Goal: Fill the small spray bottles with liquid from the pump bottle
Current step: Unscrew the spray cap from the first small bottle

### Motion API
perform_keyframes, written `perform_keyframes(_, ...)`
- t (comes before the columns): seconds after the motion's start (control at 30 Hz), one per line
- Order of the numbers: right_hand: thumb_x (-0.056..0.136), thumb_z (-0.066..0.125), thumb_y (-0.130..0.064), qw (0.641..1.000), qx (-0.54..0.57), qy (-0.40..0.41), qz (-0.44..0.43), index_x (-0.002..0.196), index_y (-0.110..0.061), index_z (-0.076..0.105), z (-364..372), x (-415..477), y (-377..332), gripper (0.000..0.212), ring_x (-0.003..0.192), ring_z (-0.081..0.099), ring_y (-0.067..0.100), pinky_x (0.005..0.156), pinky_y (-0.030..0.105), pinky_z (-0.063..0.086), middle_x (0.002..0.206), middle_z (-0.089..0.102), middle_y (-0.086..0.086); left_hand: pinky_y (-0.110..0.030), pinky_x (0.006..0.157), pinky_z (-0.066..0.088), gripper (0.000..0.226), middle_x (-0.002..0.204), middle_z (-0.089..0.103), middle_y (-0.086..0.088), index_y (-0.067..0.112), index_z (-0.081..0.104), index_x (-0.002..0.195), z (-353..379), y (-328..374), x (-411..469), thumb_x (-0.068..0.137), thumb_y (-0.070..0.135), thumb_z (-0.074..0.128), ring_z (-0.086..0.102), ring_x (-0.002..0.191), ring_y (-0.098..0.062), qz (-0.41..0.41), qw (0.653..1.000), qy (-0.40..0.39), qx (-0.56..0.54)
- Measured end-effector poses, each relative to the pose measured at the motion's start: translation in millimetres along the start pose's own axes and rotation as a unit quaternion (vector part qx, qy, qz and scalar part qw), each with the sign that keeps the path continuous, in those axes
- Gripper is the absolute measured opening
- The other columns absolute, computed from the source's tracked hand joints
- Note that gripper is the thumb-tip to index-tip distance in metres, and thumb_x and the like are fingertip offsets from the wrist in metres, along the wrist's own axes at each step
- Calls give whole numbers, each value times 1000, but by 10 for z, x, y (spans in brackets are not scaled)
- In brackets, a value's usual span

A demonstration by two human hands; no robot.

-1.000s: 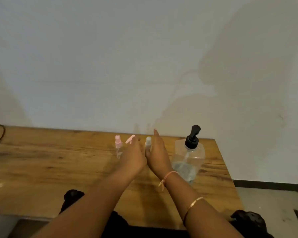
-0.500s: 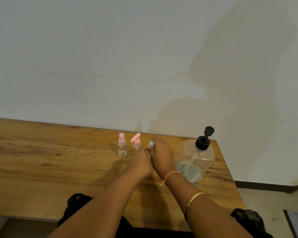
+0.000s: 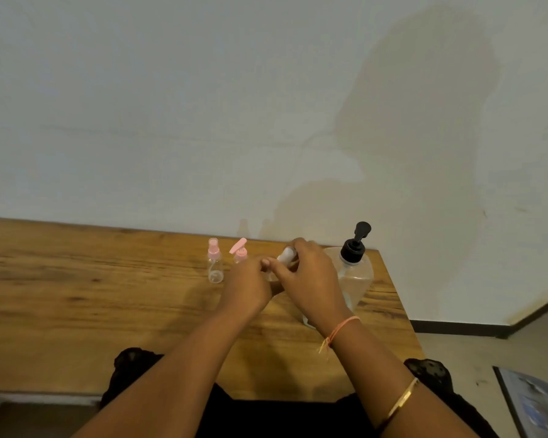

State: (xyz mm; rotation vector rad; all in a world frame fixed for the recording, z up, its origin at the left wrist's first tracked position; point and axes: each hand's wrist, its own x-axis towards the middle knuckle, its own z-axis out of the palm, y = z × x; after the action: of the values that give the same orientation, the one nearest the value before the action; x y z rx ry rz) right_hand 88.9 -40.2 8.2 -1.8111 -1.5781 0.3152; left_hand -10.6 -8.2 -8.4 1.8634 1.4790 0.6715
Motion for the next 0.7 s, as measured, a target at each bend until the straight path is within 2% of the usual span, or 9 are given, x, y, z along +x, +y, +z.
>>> perform_keyframes(0.07, 86, 64, -36, 1000, -1, -4, 4, 73, -22, 51, -78, -12, 0, 23, 67, 51, 9, 55, 17, 39, 71, 53, -9, -13, 59, 36, 34, 96, 63, 7, 22, 65, 109, -29, -9, -48, 76, 28, 74, 53, 85, -8, 22, 999, 4, -41)
perform_keyframes(0.13, 86, 66, -34, 1000, 7, -20, 11, 67, -26, 45, -159, -39, -14, 29, 60, 49, 5, 51, 14, 36, 64, 49, -13, -16, 63, 41, 34, 96, 64, 6, 23, 68, 103, -69, -22, -89, 71, 28, 78, 57, 87, -10, 44, 997, 5, -65)
perform_keyframes(0.27, 86, 65, -35, 998, -21, -54, -35, 91, -12, 60, -276, -99, -46, 25, 73, 57, 14, 66, 29, 49, 77, 59, -2, -21, 64, 41, 31, 89, 55, 10, 23, 69, 100, -127, -43, -158, 71, 25, 78, 54, 82, -10, 75, 994, -9, -83)
perform_keyframes(0.33, 86, 66, -28, 993, -31, -91, -75, 101, -10, 62, -337, -115, -37, 23, 81, 55, 14, 70, 26, 46, 92, 64, 3, -20, 64, 40, 33, 82, 49, 12, 22, 68, 105, -171, -55, -184, 73, 21, 76, 50, 77, -7, 82, 992, -44, -83)
perform_keyframes(0.43, 88, 63, -14, 980, -36, -158, -114, 109, -10, 62, -413, -136, -17, 21, 93, 54, 14, 77, 21, 43, 108, 64, 5, -28, 69, 49, 34, 78, 50, 8, 18, 68, 104, -218, -94, -201, 72, 22, 77, 53, 73, -11, 84, 990, -90, -65)
perform_keyframes(0.53, 88, 63, -25, 982, 7, -166, -90, 121, -14, 56, -432, -154, -42, 35, 105, 53, 12, 86, 23, 47, 115, 58, -2, -31, 76, 53, 38, 86, 55, 13, 19, 67, 108, -219, -116, -217, 72, 22, 78, 59, 82, -10, 85, 990, -87, -68)
perform_keyframes(0.57, 88, 62, -36, 987, 9, -150, -63, 122, -15, 55, -420, -166, -68, 41, 102, 54, 11, 83, 24, 48, 112, 57, -4, -28, 76, 51, 38, 88, 55, 15, 20, 67, 109, -213, -120, -216, 72, 23, 78, 58, 85, -10, 83, 991, -78, -66)
perform_keyframes(0.63, 87, 54, -52, 993, -44, -104, -20, 103, -10, 62, -386, -181, -122, 45, 82, 59, 15, 70, 30, 47, 88, 63, -1, -25, 75, 47, 40, 96, 55, 12, 23, 65, 109, -199, -123, -216, 72, 26, 79, 56, 93, -10, 66, 995, -48, -49)
perform_keyframes(0.7, 89, 53, -50, 990, -113, -82, -19, 83, -6, 61, -364, -179, -136, 45, 67, 55, 19, 60, 31, 43, 66, 57, 1, -25, 74, 46, 42, 102, 54, 6, 26, 65, 108, -176, -135, -203, 69, 29, 80, 55, 96, -11, 55, 998, -27, -31)
